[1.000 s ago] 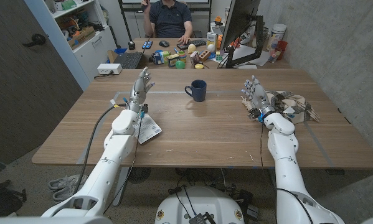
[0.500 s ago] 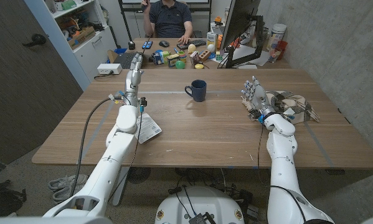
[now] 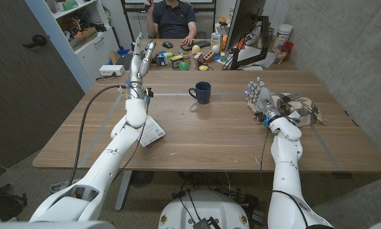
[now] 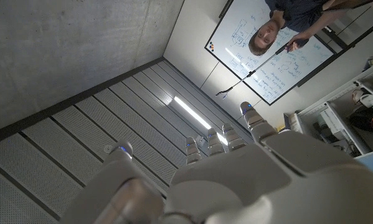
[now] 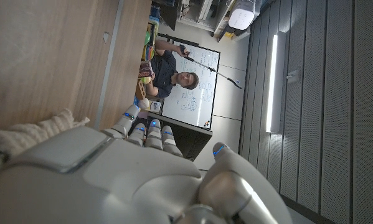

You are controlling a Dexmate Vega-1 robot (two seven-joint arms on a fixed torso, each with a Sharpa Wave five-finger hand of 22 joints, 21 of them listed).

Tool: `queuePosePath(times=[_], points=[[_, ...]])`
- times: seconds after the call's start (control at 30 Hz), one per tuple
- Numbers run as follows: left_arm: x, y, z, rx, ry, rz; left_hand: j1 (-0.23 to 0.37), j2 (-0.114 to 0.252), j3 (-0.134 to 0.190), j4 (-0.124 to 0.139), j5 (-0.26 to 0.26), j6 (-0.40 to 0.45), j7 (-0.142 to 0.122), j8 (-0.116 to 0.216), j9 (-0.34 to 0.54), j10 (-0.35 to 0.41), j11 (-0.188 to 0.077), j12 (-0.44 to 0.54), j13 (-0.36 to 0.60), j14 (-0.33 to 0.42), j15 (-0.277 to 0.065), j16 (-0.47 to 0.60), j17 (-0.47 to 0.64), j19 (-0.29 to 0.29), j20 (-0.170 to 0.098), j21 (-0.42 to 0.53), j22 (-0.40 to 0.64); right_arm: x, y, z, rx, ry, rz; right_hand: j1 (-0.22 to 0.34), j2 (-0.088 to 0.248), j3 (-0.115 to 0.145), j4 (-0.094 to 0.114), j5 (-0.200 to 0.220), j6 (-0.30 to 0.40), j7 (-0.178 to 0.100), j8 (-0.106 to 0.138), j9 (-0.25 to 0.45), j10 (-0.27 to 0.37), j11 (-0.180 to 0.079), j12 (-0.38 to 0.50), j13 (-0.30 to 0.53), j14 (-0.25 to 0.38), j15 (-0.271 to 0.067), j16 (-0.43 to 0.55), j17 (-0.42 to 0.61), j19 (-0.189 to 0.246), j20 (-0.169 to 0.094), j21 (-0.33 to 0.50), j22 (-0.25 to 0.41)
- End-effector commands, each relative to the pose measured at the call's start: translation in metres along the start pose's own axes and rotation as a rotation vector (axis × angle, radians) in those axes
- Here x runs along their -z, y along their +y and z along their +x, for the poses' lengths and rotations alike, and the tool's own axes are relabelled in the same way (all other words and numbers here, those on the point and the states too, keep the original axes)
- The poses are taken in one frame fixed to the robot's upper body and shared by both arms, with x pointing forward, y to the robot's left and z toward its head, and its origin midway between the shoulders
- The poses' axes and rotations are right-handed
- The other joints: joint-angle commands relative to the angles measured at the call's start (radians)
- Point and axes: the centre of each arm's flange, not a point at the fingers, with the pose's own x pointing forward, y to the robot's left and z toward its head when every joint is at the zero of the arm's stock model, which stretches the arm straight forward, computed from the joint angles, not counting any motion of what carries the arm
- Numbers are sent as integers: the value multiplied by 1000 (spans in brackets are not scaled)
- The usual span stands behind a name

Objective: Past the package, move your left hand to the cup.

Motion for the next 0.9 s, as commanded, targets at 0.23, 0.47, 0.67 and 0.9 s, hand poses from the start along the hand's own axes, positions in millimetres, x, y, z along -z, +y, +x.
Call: queuePosePath(times=[0.23,0.47,0.67,0.9], points=[[-49,-29,40,58,-228,277,22,2,0,-12,6,9,-3,8,5,-5,11,8,5,-18,16,-2,3,-12,23,4,1,-2,-2,-10,18,-18,-11,-6,73,1,1,2,4,4,6,5,6,6,6,4,0,-1,5,5,5,-7,-4,5],[-55,-43,53,153,-253,346,66,21,14,-36,10,74,-2,37,12,4,14,15,5,10,23,8,4,0,66,11,1,-5,-4,-15,28,-36,-11,-9,71,-1,2,2,4,4,5,5,7,6,6,4,2,0,5,5,6,-5,-6,5],[-59,-57,61,314,-247,437,103,19,20,-64,10,113,-2,50,13,8,5,15,5,-9,20,0,4,2,97,8,-1,-8,-4,-17,33,-50,-9,-12,69,-4,3,1,5,5,5,5,6,7,5,4,3,2,6,5,7,-5,-8,5],[-59,-70,64,393,-257,486,111,17,19,-70,10,121,-2,51,12,1,-4,13,4,-16,19,-3,4,-1,100,7,-1,-11,-5,-21,39,-64,-11,-14,69,-6,4,1,7,4,5,5,8,6,6,4,6,8,7,5,9,-3,-9,5]])
